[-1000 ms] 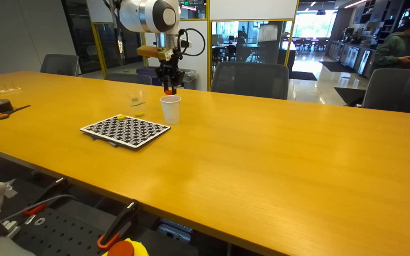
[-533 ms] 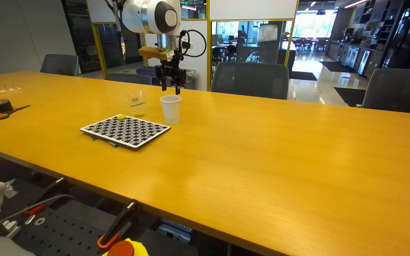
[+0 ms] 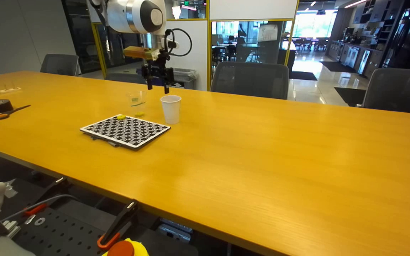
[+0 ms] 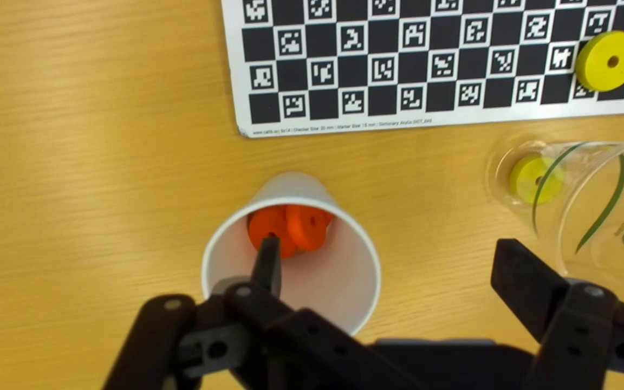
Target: Put the orange rings inside the white cup and the yellow rings inside the clear cup
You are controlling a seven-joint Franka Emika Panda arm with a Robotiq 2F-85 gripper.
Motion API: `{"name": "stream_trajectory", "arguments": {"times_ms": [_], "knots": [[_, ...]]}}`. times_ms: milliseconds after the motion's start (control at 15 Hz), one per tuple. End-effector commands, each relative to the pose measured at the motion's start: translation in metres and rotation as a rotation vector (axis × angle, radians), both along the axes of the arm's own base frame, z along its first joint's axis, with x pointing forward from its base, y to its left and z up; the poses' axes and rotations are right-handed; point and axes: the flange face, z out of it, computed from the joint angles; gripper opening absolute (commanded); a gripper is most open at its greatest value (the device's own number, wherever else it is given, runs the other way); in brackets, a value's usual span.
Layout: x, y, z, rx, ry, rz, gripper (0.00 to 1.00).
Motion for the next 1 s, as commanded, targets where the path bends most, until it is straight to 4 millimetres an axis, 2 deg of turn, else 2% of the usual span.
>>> {"name": "stream_trajectory", "arguments": {"times_ms": [0, 200, 400, 667, 933], "knots": [[-0.048, 0.037, 0.017, -0.041, -0.043, 0.013, 1.0], [-0.082, 0.073, 0.004, -0.051, -0.031, 0.059, 1.0], [-0.105, 0.106, -0.01, -0.037, 0.004, 0.109, 1.0], [-0.112, 0.136, -0.021, 0.001, 0.023, 0.169, 1.0], [-0.108, 0.148, -0.033, 0.011, 0.021, 0.193, 1.0]]}}
